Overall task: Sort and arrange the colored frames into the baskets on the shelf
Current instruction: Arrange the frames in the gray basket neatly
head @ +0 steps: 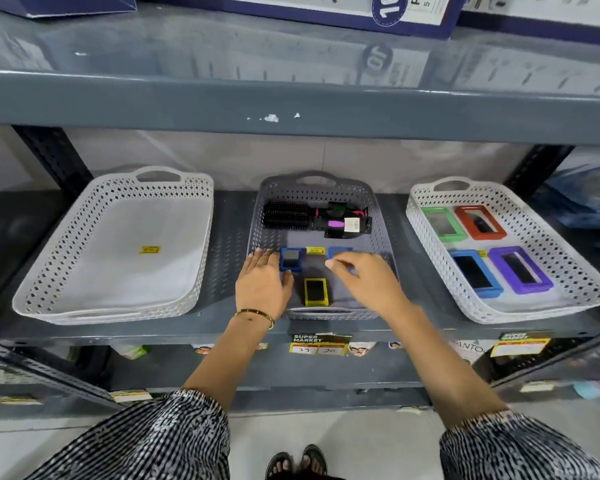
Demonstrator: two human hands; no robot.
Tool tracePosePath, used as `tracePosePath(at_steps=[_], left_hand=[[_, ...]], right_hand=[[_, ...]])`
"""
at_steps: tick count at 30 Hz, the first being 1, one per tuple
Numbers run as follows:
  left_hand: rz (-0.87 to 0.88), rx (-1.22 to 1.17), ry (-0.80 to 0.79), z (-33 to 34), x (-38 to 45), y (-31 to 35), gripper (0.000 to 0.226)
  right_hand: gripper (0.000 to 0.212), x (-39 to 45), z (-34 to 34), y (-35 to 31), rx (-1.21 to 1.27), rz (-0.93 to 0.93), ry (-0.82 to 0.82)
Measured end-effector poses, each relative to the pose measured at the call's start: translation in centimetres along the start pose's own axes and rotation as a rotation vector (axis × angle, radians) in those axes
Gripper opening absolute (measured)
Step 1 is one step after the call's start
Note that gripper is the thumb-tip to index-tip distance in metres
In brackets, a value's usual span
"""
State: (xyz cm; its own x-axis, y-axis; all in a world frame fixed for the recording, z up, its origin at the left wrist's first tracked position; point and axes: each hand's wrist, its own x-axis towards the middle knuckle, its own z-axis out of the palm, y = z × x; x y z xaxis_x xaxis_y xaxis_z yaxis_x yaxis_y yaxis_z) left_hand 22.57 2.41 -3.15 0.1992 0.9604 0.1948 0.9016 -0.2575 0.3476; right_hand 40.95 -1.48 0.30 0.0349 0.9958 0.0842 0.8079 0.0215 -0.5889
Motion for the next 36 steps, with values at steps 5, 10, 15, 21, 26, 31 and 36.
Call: tracePosePath(at_steps=[5,10,15,21,26,31,36], left_hand=[[-0.017,-0.007,0.011,0.1,-0.5,0.8,0.043],[-0.016,-0.002,0.016,0.0,-0.7,1.2,0.041],[-0.017,0.008,0.000,-0.7,-0.8,1.4,0.035],[0.071,0.025,0.098,-1.4,-1.3,4.6,0.043],[0.341,-0.058,0.176,0.1,-4.2,14.0,0.046],[0.482,-0.057,0.079,4.5,-7.0,22.0,0.058],[0.261,0.083,-0.097,7.7,-7.9,23.2,0.073]], right_hand=[[0.036,-3.3,0.7,1.0,-0.097,-0.050,0.198],[0.032,-4.5,1.0,1.6,-0.123,-0.087,0.213],[0.032,-4.7,0.8,1.6,-0.155,-0.119,0.188],[0.032,-6.0,-2.4,3.6,-0.020,-0.023,0.351],[0.047,-8.3,-7.1,9.0,-0.196,0.171,0.438],[0.061,-12.1,-10.6,15.0,-0.365,0.319,0.282],[0.047,-13.6,-11.3,18.1,-0.537,0.252,0.132]])
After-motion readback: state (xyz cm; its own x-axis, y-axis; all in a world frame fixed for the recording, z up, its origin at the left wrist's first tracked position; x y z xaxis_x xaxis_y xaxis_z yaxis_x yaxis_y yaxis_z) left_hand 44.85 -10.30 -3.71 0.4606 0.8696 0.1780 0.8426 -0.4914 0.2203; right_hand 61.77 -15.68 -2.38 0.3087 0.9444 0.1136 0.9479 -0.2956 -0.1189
